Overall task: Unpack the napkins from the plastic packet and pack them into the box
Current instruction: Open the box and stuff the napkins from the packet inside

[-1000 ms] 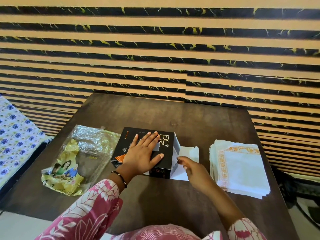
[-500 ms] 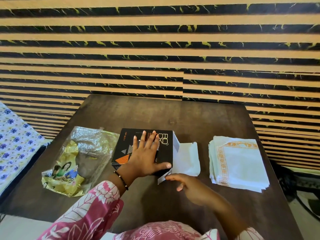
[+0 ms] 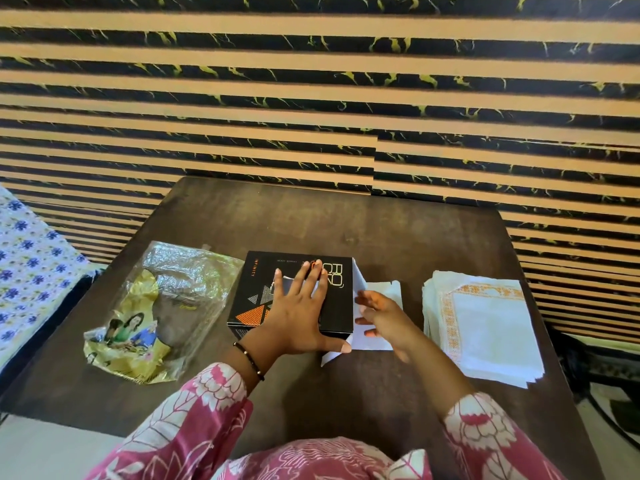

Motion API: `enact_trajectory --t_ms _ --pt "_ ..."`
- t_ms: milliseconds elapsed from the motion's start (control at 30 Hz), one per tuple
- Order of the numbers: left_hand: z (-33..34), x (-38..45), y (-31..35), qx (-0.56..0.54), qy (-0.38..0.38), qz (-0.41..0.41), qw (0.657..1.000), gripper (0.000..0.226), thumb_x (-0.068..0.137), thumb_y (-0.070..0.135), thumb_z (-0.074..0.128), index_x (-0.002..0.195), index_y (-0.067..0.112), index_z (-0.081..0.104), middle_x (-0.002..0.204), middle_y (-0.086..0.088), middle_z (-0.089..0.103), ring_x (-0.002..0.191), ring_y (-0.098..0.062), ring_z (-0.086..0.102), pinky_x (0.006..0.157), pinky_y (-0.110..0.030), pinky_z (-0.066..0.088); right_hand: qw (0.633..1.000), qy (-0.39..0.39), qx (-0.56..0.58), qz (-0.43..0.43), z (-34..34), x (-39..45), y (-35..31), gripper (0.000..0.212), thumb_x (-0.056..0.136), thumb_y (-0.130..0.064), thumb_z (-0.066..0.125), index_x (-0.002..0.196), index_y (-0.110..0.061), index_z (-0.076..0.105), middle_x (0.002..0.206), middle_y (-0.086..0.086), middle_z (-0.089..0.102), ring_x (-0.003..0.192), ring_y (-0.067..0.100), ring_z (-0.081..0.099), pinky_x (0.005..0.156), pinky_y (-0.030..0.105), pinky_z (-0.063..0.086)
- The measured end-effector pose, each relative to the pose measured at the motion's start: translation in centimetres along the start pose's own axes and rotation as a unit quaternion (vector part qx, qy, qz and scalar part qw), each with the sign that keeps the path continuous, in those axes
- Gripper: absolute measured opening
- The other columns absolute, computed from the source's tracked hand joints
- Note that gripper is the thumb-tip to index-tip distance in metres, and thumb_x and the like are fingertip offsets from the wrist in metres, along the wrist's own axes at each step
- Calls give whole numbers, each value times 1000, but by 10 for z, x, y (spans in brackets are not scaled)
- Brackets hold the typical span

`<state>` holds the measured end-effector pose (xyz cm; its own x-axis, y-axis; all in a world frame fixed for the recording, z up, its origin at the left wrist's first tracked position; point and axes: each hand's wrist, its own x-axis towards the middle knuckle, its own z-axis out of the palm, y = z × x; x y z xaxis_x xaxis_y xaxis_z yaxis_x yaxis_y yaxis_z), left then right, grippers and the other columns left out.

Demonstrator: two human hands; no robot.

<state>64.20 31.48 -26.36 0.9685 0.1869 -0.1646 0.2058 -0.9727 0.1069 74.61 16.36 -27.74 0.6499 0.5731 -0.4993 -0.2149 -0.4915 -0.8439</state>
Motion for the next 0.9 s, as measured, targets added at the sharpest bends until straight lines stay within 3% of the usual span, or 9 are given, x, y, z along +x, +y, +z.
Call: enact_trajectory --t_ms 133,333,633,767,900 --pt "0 -2 0 -4 3 3 1000 129 53 94 28 146 14 -10 157 -5 -19 142 -22 -23 110 -65 -13 996 42 81 23 -11 14 -16 36 96 -29 44 132 -22 43 133 4 49 110 24 57 94 40 47" --pt "0 -1 0 -3 6 -1 1000 128 54 94 29 146 14 -10 157 -4 -19 142 -22 -23 110 -65 -11 998 14 52 -19 -8 32 -43 42 97 -28 42 139 -23 37 140 3 46 121 22 49 90 38 43" --pt "0 -3 1 0 28 -5 1000 126 58 92 34 147 11 -4 158 -5 -13 144 -21 -17 111 -65 -9 999 -5 30 -15 6 41 -47 25 98 -26 39 121 -23 46 116 6 57 97 21 54 80 37 45" --pt "-2 -3 1 -4 32 -4 999 126 58 92 34 147 12 -4 158 -4 -12 144 -19 -17 111 -64 -10 999 -21 38 -15 3 38 -45 38 98 -15 36 134 -25 40 121 4 55 103 24 56 85 41 48" --pt "-2 -2 -1 -3 30 -6 1000 127 55 93 30 147 13 -8 158 -2 -14 139 -15 -24 111 -62 -14 995 58 55 -59 -7 18 -33 46 93 -7 47 136 -25 41 135 -1 44 112 20 55 84 31 48"
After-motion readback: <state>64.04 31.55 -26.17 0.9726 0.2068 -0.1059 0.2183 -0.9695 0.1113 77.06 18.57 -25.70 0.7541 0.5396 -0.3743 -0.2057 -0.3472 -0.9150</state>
